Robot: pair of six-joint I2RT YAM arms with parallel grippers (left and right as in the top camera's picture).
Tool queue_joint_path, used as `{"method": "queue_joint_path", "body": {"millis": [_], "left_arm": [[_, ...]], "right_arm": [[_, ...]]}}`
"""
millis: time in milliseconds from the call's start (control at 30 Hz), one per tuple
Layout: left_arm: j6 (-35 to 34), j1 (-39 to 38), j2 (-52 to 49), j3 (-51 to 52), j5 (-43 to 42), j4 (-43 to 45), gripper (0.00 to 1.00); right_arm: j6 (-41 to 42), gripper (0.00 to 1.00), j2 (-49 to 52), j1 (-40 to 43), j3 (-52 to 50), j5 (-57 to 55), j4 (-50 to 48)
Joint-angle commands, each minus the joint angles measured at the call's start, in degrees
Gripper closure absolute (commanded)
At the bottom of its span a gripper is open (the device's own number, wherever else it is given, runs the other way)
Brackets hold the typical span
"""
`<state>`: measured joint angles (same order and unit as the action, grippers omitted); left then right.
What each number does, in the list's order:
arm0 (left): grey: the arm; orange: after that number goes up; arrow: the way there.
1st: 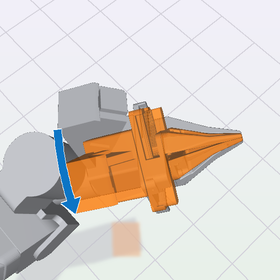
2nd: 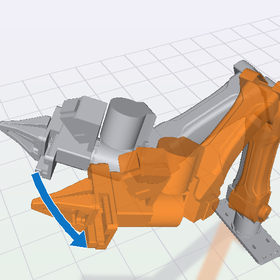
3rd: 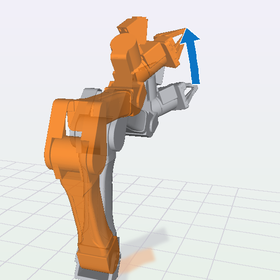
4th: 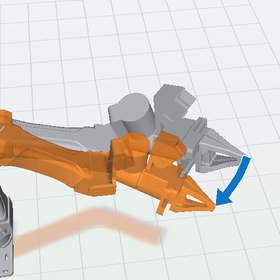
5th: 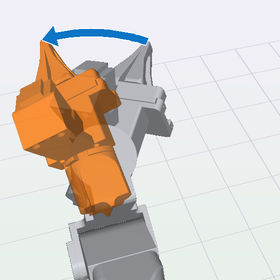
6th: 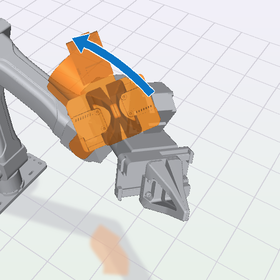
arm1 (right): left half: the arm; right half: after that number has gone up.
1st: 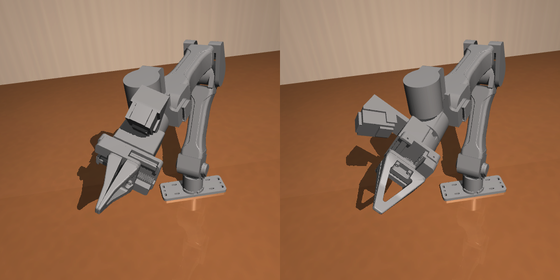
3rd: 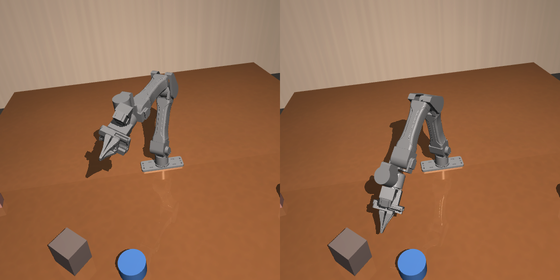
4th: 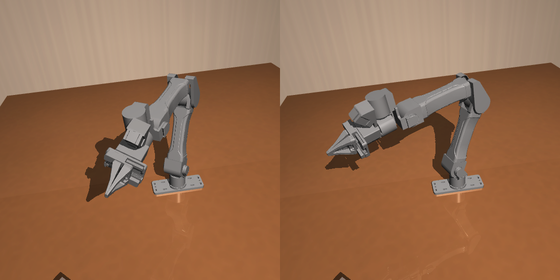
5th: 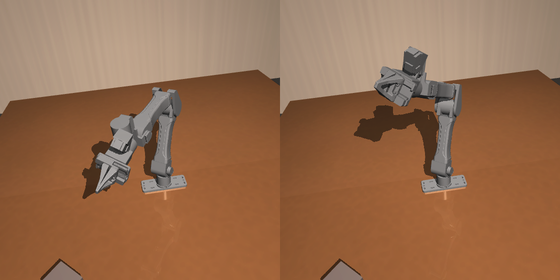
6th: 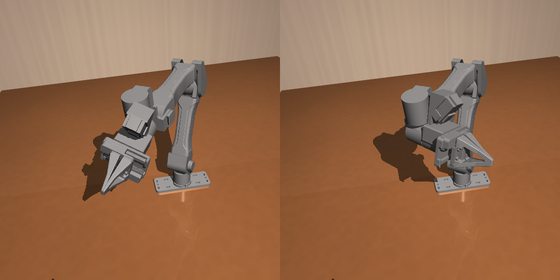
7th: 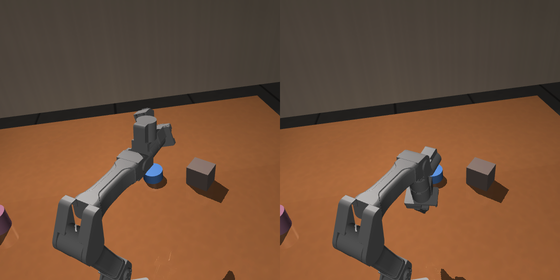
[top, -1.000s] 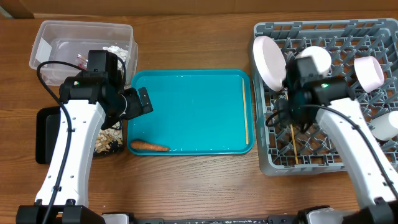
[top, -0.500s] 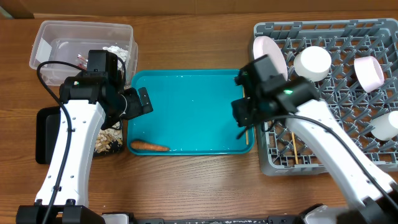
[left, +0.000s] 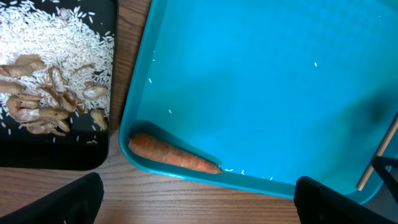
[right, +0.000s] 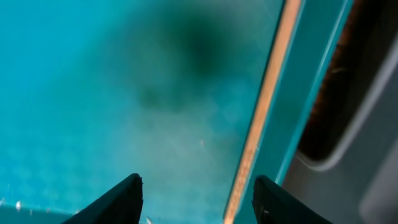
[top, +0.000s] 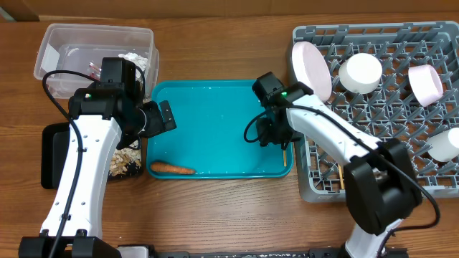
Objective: Sort waste into correct bins and load items into the dishwasher
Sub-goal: 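Reach the right gripper to the second chopstick on the teal tray and grasp it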
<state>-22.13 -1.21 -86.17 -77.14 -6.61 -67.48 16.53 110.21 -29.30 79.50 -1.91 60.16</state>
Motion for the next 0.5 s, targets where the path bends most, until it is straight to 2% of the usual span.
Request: {"method": "queue_joint_path", "body": {"millis": [0,467], "left_arm": [[0.7,-0.33,-0.39,0.24,0.81,0.04,0.0],[0.72,-0.31,-0.39,0.24,0.83,0.04,0.01]], "right_arm": [[2.12,0.41,1.73,-0.33,0.7,-1.31,-1.01],[4.9,0.41,5.38,-0.33,-4.83,-5.01,-5.64]]}}
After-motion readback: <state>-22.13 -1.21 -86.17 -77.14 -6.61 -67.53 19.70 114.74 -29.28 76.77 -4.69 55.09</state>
